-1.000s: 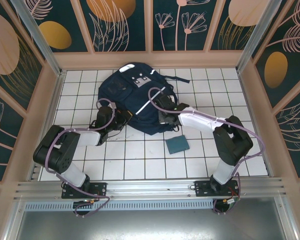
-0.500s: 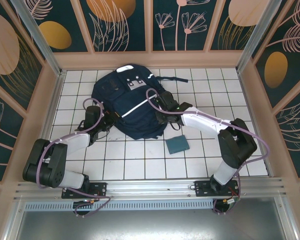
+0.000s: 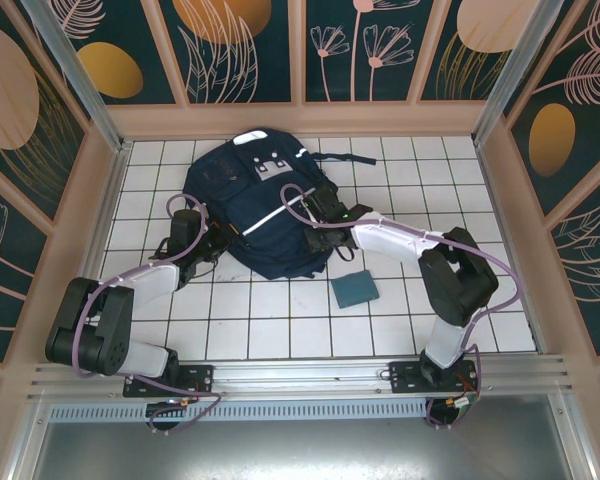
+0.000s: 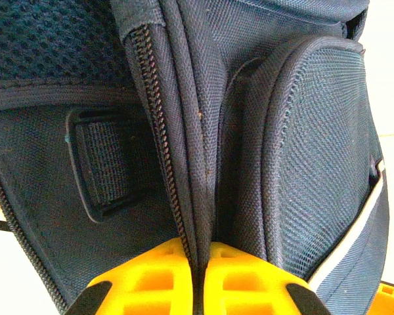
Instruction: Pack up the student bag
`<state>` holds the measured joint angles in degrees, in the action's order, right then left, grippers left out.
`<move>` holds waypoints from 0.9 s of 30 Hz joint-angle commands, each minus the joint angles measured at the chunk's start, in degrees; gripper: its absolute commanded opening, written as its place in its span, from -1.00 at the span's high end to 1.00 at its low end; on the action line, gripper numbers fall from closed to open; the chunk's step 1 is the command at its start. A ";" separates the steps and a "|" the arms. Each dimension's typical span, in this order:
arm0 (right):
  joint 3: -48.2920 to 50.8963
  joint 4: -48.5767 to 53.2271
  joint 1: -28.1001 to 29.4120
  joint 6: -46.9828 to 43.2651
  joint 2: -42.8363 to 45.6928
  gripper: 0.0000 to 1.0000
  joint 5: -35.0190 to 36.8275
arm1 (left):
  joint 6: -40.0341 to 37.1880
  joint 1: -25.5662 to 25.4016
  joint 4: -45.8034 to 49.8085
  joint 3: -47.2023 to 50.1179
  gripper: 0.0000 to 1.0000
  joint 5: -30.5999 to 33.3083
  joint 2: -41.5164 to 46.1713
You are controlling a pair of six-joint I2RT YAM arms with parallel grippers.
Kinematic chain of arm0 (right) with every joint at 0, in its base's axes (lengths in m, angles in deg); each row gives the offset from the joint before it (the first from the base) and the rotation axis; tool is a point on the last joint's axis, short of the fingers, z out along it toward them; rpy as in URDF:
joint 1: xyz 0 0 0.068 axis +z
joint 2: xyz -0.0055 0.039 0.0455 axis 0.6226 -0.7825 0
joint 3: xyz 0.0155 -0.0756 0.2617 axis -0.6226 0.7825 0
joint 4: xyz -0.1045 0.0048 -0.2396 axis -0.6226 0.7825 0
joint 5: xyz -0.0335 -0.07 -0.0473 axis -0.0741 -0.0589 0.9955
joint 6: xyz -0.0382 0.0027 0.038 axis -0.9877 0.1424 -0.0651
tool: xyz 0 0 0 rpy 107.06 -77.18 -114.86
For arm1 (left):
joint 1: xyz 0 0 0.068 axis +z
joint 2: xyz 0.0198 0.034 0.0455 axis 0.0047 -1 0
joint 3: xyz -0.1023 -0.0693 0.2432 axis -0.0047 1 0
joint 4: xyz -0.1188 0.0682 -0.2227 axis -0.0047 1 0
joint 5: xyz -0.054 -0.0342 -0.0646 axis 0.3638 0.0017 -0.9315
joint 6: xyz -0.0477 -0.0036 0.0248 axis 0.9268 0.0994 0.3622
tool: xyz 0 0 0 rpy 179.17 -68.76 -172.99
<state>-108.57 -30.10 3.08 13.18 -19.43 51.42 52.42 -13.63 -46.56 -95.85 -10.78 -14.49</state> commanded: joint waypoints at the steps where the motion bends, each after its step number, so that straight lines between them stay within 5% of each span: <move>1: -2.31 1.88 -0.13 -1.16 -1.94 0.31 0.29 | -1.65 1.09 1.05 -1.41 1.00 4.14 1.36; 14: -3.42 4.36 0.08 -1.58 -2.46 1.00 8.79 | -3.07 1.09 3.33 -1.58 1.00 7.43 2.52; 20: -2.11 8.44 0.71 0.95 2.99 1.00 13.78 | -4.31 1.06 4.46 -2.77 1.00 8.71 2.88; 27: 2.74 13.59 6.31 2.40 13.81 1.00 0.37 | -6.79 1.09 2.80 -4.98 1.00 5.16 0.91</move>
<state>-107.69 -24.59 7.03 13.75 -10.84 56.16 48.51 -13.68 -41.58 -98.17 -8.90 -13.50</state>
